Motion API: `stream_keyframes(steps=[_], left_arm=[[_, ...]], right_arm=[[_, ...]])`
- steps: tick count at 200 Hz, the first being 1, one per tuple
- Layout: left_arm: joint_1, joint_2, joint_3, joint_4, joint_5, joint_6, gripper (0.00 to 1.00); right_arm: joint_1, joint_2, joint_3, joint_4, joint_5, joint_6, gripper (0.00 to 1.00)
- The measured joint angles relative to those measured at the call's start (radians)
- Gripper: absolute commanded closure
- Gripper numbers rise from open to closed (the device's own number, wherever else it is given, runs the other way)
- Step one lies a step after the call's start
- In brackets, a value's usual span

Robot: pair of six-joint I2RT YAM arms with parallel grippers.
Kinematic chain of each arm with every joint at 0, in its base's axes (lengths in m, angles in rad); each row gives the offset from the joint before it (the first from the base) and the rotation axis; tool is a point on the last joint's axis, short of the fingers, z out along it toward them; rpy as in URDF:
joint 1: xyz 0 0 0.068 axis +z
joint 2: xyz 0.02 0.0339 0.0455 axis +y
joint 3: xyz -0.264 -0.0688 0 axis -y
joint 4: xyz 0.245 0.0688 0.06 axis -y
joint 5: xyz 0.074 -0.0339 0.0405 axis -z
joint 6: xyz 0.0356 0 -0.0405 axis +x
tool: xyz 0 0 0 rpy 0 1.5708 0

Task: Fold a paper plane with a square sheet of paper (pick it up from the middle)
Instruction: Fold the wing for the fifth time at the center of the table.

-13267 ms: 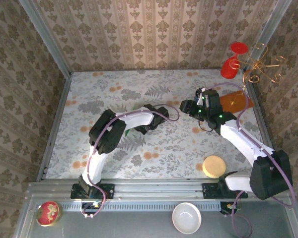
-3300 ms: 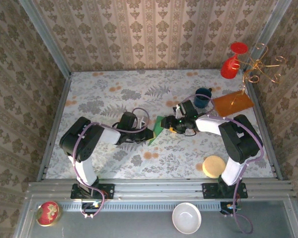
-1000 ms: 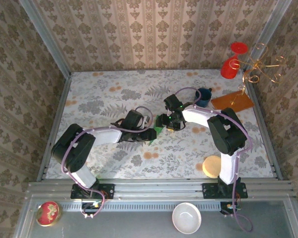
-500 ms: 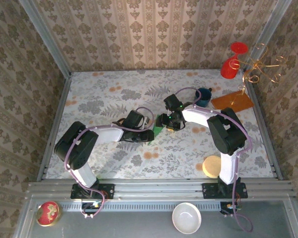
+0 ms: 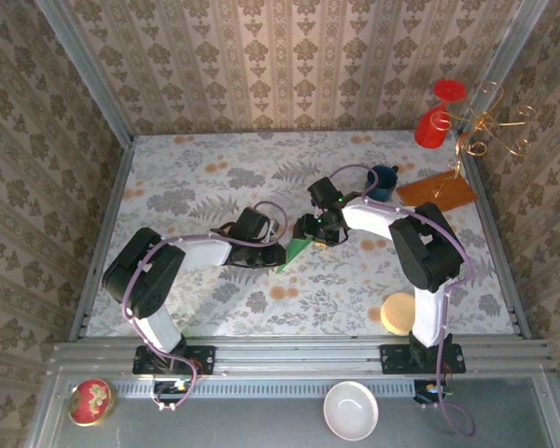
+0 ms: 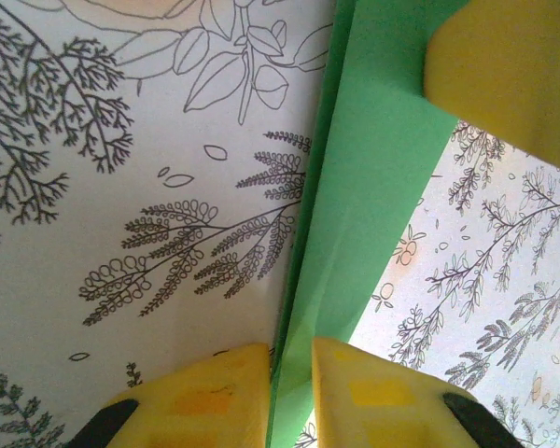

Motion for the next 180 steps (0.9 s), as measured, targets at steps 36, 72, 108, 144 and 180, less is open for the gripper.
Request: stream_keyframes(steps=[36, 72, 108, 144, 180], left_arm=[[0.006, 0.003, 0.003, -0.005, 0.010, 0.000, 0.81], [0.009, 0.017, 0.023, -0.032, 0.014, -0.005, 0.81], [0.015, 0.034, 0.051, -0.074, 0.026, -0.008, 0.81], [0.019, 0.046, 0.071, -0.101, 0.032, -0.008, 0.81], [0.019, 0.055, 0.087, -0.125, 0.031, -0.008, 0.81]], right_arm=[[-0.003, 0.002, 0.000, -0.002, 0.000, 0.000, 0.36], [-0.006, 0.003, 0.000, -0.005, 0.000, 0.000, 0.39], [-0.006, 0.005, 0.000, -0.006, 0.000, 0.000, 0.40], [-0.008, 0.008, 0.005, -0.013, 0.000, 0.001, 0.40], [-0.012, -0.014, -0.008, 0.003, -0.014, 0.004, 0.36]])
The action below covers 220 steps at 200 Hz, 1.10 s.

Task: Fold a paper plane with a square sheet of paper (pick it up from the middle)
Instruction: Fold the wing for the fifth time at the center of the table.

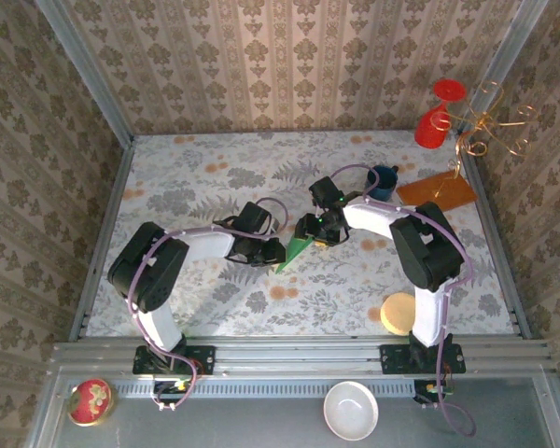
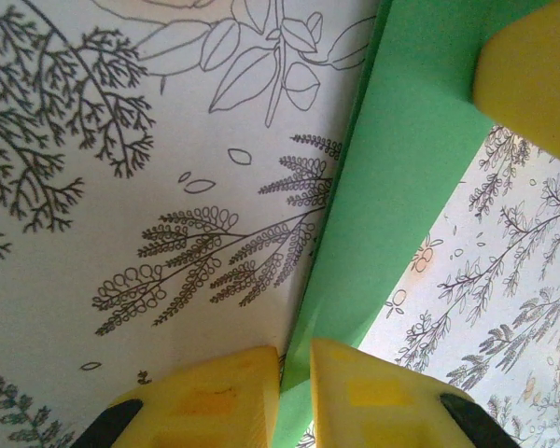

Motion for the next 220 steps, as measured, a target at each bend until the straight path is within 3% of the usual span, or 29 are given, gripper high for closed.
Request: stream_keyframes(steps=[61, 98, 120, 135, 220], left_arm=[[0.000, 0.004, 0.008, -0.013, 0.000, 0.000, 0.81], [0.000, 0.005, 0.013, -0.020, 0.000, 0.000, 0.81], [0.000, 0.005, 0.013, -0.021, 0.000, 0.000, 0.81], [0.000, 0.005, 0.013, -0.021, 0.000, 0.000, 0.81], [0.002, 0.012, 0.020, -0.029, 0.007, 0.000, 0.81]], right_arm=[[-0.041, -0.192, -0.194, 0.079, -0.032, -0.005, 0.35], [-0.044, -0.319, -0.258, 0.164, -0.111, -0.009, 0.48], [-0.026, -0.306, -0.256, 0.217, -0.158, -0.002, 0.64], [-0.011, -0.270, -0.243, 0.241, -0.183, 0.009, 0.69], [0.027, -0.095, -0.139, 0.281, -0.203, 0.052, 0.76]])
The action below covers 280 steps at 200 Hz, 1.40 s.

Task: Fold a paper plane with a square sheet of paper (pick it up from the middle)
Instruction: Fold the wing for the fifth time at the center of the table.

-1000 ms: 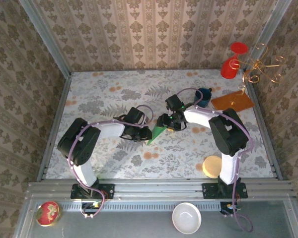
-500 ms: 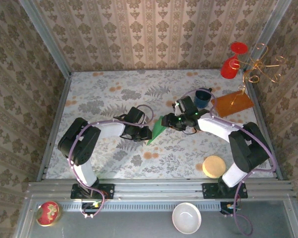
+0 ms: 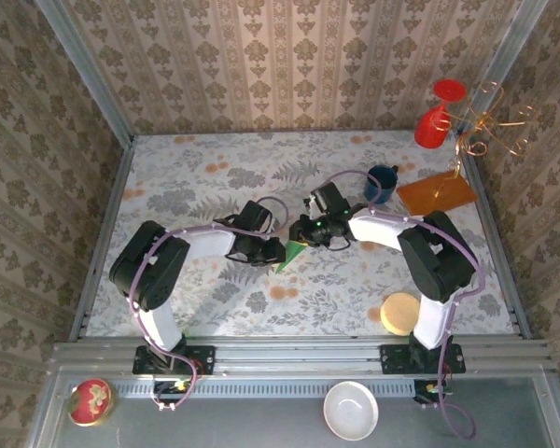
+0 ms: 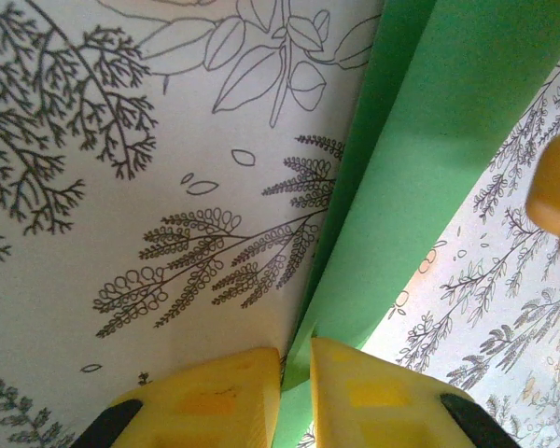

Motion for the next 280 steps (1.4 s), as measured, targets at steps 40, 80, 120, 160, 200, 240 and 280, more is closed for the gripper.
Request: stream_keyframes(steps=[40, 80, 120, 160, 200, 240, 280], left_arm=[[0.004, 0.006, 0.008, -0.011, 0.008, 0.000, 0.81], [0.004, 0.007, 0.009, -0.013, 0.008, 0.000, 0.81], [0.005, 0.010, 0.013, -0.017, 0.011, 0.000, 0.81], [0.005, 0.011, 0.013, -0.017, 0.012, 0.000, 0.82], [0.005, 0.011, 0.013, -0.018, 0.011, 0.000, 0.82], [0.006, 0.014, 0.015, -0.021, 0.012, 0.000, 0.82], [0.009, 0.014, 0.017, -0.025, 0.015, 0.000, 0.83]], right_arm=[[0.000, 0.032, 0.018, -0.029, 0.026, 0.001, 0.76], [0.000, 0.036, 0.018, -0.053, 0.048, 0.001, 0.76], [0.000, 0.037, 0.018, -0.066, 0.067, 0.001, 0.76], [0.000, 0.055, 0.018, -0.073, 0.072, 0.000, 0.76], [0.000, 0.066, 0.018, -0.079, 0.074, -0.001, 0.76], [-0.002, 0.068, 0.018, -0.079, 0.076, -0.001, 0.76], [-0.002, 0.074, 0.018, -0.079, 0.079, -0.001, 0.77]])
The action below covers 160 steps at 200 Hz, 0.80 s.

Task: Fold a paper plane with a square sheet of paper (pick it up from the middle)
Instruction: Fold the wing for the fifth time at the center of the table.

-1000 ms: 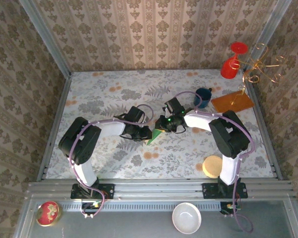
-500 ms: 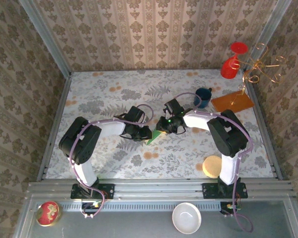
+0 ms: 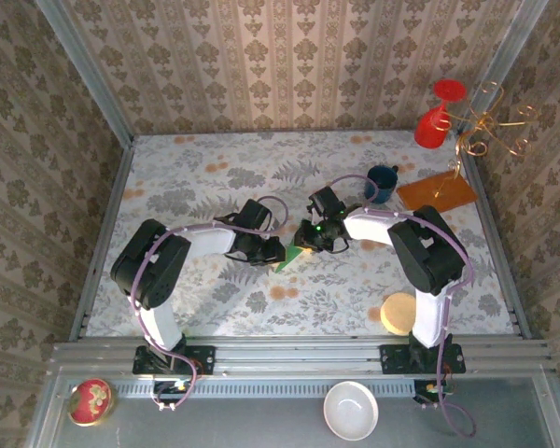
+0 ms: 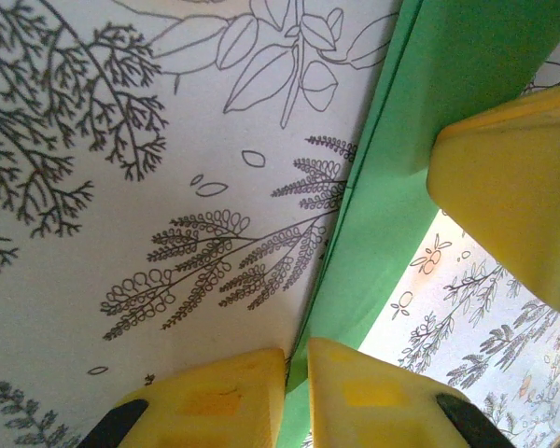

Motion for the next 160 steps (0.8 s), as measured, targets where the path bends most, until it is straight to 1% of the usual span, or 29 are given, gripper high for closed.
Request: stream_keyframes(steps=[27, 51, 62, 82, 104, 118, 134, 160], left_arm=[[0.000, -0.006, 0.000, -0.003, -0.002, 0.000, 0.83], [-0.003, -0.023, -0.003, -0.007, -0.012, -0.003, 0.79], [-0.007, -0.042, -0.009, -0.013, -0.032, -0.003, 0.76], [-0.003, -0.104, -0.021, -0.043, -0.073, -0.007, 0.75], [0.003, -0.182, -0.021, -0.043, -0.098, -0.006, 0.79], [-0.002, -0.200, -0.015, -0.035, -0.098, -0.003, 0.81], [-0.023, -0.183, 0.005, -0.035, -0.098, 0.002, 0.85], [-0.067, -0.110, 0.054, -0.032, -0.086, 0.009, 0.90]], right_arm=[[-0.001, 0.005, 0.000, 0.000, 0.000, -0.004, 0.78], [-0.006, 0.005, 0.000, 0.000, -0.003, -0.017, 0.78], [-0.007, 0.006, 0.000, 0.000, -0.006, -0.029, 0.79], [-0.009, 0.009, 0.000, 0.000, -0.023, -0.065, 0.79], [-0.015, 0.017, 0.004, -0.001, -0.050, -0.105, 0.81], [-0.018, 0.028, 0.014, 0.000, -0.066, -0.122, 0.82], [-0.019, 0.038, 0.024, 0.000, -0.080, -0.136, 0.84], [-0.020, 0.041, 0.025, 0.000, -0.084, -0.143, 0.85]])
